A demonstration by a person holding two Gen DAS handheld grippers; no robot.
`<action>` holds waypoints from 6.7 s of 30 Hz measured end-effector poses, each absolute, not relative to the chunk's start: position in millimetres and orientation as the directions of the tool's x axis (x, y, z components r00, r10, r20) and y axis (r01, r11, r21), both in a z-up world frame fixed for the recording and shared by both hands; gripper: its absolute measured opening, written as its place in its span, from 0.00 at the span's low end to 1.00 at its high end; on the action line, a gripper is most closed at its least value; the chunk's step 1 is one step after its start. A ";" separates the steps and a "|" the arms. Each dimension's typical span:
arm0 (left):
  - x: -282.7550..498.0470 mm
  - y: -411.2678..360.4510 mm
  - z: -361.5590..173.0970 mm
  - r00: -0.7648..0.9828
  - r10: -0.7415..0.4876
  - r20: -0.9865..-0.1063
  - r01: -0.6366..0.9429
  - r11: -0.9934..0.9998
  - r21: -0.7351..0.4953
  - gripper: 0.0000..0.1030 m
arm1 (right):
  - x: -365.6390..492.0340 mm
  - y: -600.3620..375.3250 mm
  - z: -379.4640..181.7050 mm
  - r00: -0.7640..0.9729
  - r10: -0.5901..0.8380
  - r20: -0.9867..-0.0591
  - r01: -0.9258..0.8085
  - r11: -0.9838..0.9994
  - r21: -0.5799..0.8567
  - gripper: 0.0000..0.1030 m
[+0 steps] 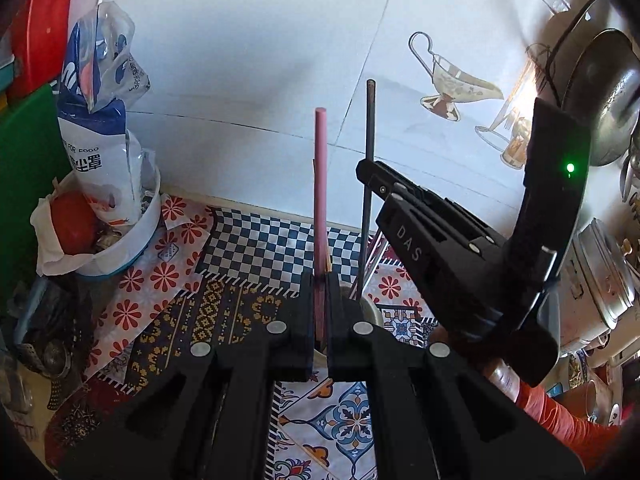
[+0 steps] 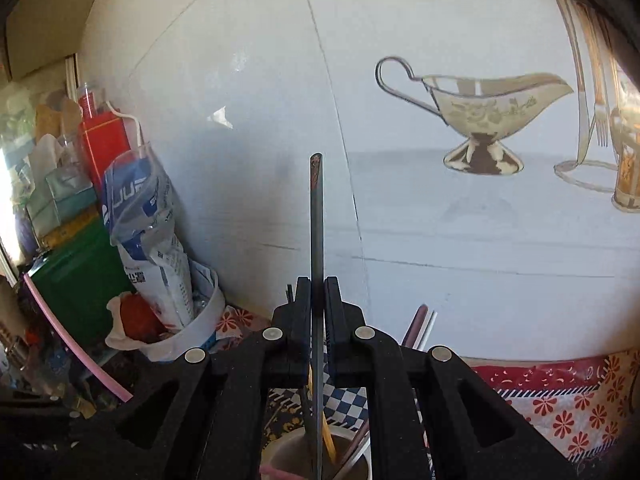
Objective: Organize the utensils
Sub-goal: 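Lower both sticks into the white cup and open both tools, then move both tools back down to the loose sticks on the cloth, then grasp a dark grey stick with the right tool while the left tool grasps a brown stick, then lift the dark grey stick with the right tool while the left tool lifts the brown stick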
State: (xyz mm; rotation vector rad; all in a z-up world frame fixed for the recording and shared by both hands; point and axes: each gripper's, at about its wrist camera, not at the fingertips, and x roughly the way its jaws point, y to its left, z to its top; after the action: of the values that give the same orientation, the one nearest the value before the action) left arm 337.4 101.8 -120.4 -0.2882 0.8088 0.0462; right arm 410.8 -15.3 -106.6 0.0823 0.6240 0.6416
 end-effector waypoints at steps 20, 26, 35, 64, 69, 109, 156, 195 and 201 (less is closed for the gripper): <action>354.7 99.1 -156.1 0.605 -0.091 -0.791 -0.163 0.958 -0.235 0.03 | 391.0 -32.0 -145.0 0.415 0.522 -0.745 -0.627 0.757 0.182 0.06; 342.6 93.3 -142.1 0.627 -0.070 -0.776 -0.156 0.965 -0.213 0.05 | 382.2 -37.8 -133.0 0.359 0.519 -0.776 -0.649 0.736 0.192 0.06; 307.7 80.2 -117.1 0.675 -0.029 -0.737 -0.146 0.974 -0.171 0.20 | 349.8 -64.7 -101.7 0.381 0.520 -0.764 -0.646 0.741 0.182 0.21; 266.1 -42.3 -249.1 0.335 -0.185 -0.924 0.069 0.983 -0.172 0.45 | 246.0 -199.8 -169.8 0.362 0.214 -0.907 -0.358 0.930 0.077 0.52; 259.4 -68.0 -277.4 0.268 -0.180 -0.946 0.141 0.979 -0.146 0.45 | 228.4 -214.3 -194.8 0.311 0.176 -0.934 -0.313 0.947 0.074 0.52; 253.8 -85.1 -298.8 0.252 -0.212 -0.944 0.195 0.967 -0.165 0.29 | 229.3 -195.5 -247.4 0.212 0.251 -0.945 -0.407 0.901 0.148 0.15; 272.7 -41.8 -302.6 0.235 -0.188 -0.954 0.074 0.982 -0.175 0.19 | 296.1 -166.0 -256.0 0.135 0.275 -0.952 -0.476 0.860 0.181 0.14; 272.7 -3.3 -207.8 0.496 -0.172 -0.851 0.053 0.984 -0.169 0.03 | 304.0 -197.3 -172.8 0.363 0.363 -0.858 -0.398 0.893 0.210 0.05; 273.1 2.0 -178.2 0.561 -0.167 -0.811 0.038 0.984 -0.177 0.03 | 303.0 -200.9 -153.0 0.406 0.382 -0.830 -0.394 0.893 0.218 0.05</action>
State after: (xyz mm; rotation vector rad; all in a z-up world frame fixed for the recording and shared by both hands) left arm 273.1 2.0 -178.2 -0.1447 0.9691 -0.1216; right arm 303.0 -200.9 -153.0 -0.0126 1.0432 0.4893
